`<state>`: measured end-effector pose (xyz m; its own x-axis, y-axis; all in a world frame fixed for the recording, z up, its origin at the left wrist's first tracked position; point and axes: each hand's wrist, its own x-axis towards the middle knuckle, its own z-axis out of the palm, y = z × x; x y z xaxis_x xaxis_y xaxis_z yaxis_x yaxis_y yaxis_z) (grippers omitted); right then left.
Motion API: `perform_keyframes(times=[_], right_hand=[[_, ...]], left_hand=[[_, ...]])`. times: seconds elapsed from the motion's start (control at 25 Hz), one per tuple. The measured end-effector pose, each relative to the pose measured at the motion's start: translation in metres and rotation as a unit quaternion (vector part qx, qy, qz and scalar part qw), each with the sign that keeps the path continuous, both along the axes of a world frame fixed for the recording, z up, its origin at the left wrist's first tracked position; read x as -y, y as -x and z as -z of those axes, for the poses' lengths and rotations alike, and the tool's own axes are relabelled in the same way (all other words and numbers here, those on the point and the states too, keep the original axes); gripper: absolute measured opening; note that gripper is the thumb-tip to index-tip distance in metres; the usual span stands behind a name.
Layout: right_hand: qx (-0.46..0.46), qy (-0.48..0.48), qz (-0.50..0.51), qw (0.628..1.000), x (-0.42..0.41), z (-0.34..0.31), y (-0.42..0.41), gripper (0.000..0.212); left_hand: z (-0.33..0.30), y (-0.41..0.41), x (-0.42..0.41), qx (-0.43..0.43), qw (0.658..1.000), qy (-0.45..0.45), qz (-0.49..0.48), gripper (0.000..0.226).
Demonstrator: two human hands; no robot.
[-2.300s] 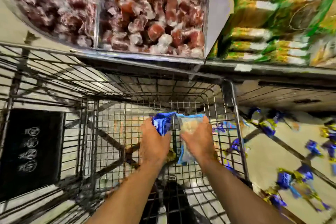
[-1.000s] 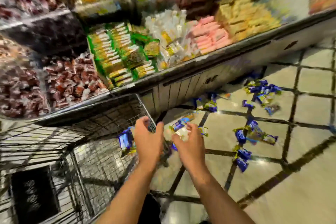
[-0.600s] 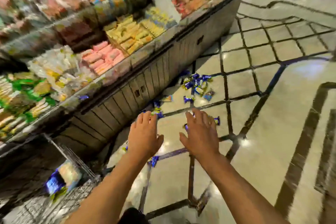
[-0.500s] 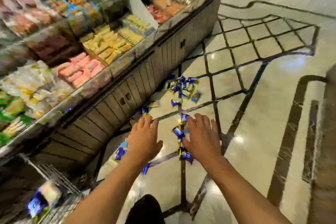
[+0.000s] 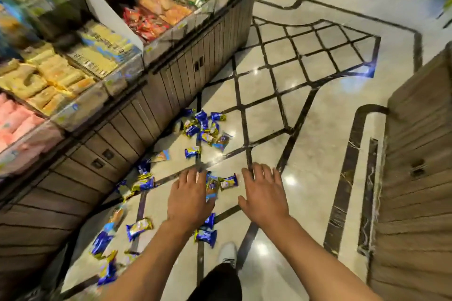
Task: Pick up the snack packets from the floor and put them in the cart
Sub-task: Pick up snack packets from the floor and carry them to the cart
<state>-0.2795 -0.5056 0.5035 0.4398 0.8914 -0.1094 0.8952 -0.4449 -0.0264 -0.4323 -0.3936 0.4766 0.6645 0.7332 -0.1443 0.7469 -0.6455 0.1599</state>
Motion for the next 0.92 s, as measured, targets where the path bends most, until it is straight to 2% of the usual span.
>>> perform_keyframes(times=[0.24,0.44,0.64,0.92], right_hand=[[-0.019,-0.005,0.000,1.000,-0.044,-0.017,-0.130,0.065],[-0.034,-0.044,-0.078,0.995,-0.105,0.003,-0.252,0.061],[-0.075,-0.038,-0.172,0.981,-0.160,0.000,-0.349,0.060],[-0.093,-0.008,-0.275,0.957,-0.273,0.006,-0.435,0.064]], left_hand=[[-0.015,-0.118,-0.047,0.001,0.999,0.018,-0.043,0.072],[-0.012,-0.218,-0.082,-0.019,0.995,0.007,-0.101,0.071],[-0.022,-0.310,-0.092,-0.020,0.980,0.012,-0.195,0.069],[-0.014,-0.390,-0.163,-0.005,0.949,0.034,-0.313,0.067]])
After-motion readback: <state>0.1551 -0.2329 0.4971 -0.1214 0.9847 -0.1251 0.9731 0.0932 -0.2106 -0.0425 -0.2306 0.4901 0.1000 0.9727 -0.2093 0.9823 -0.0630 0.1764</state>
